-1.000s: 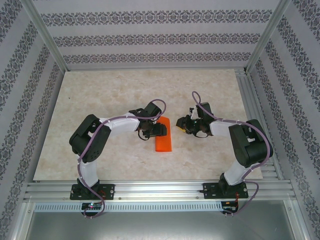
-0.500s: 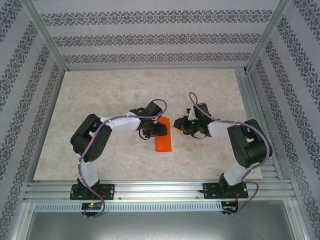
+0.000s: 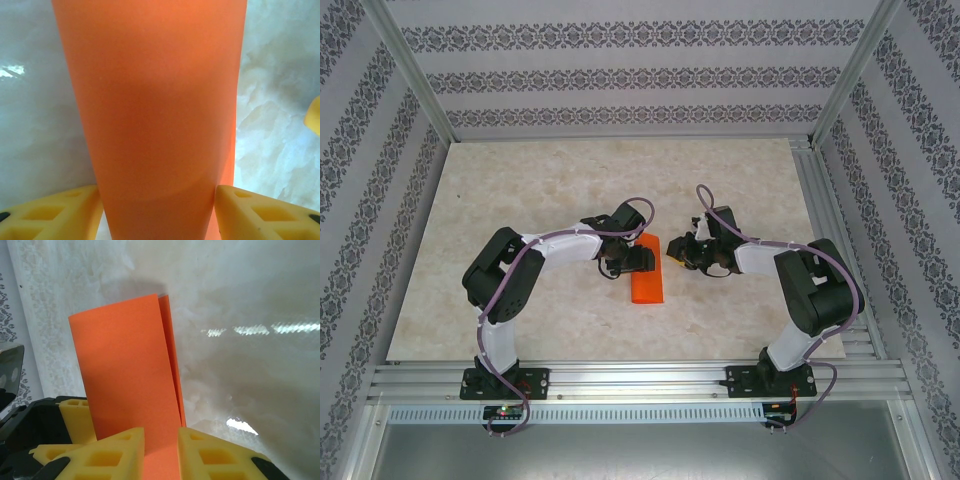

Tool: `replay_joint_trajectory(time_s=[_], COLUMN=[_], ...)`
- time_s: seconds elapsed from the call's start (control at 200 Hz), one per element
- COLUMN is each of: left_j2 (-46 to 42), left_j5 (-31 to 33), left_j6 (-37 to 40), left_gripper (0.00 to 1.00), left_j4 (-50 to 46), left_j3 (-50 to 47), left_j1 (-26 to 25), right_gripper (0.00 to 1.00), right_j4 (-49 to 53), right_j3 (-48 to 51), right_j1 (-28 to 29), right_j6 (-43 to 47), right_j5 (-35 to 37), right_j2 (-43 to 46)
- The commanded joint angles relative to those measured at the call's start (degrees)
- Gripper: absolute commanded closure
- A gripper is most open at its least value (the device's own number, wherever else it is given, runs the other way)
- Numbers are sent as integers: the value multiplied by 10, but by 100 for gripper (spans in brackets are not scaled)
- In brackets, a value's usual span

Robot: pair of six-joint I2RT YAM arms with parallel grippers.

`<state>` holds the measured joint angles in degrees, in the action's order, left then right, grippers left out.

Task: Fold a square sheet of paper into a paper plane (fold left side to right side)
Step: First fold in half a square sheet of paper at the center of the table.

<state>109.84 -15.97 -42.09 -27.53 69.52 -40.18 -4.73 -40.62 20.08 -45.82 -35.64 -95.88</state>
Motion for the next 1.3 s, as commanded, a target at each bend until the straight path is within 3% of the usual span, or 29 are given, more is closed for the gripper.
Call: replay_joint_trajectory(time_s=[0.0,0.704,1.054,1.299], left_j2=[32,44,51,52], left_j5=[-18,-21,-20,-21], left_j6=[8,22,27,29], left_gripper=[37,38,37,37], left_j4=[12,2,-7,-8], left_j3=[0,8,12,17], left_j1=[-17,-21,-22,-23], right_gripper=[79,88,88,88], right_j4=[-17,-23,21,9], right_j3=[-7,-13,-6,-12], right_j1=[13,31,1,12], right_j6=[-12,-27,-4,-13], right_j5=[-4,-1,17,6], right_j2=[-6,-25,9,-3])
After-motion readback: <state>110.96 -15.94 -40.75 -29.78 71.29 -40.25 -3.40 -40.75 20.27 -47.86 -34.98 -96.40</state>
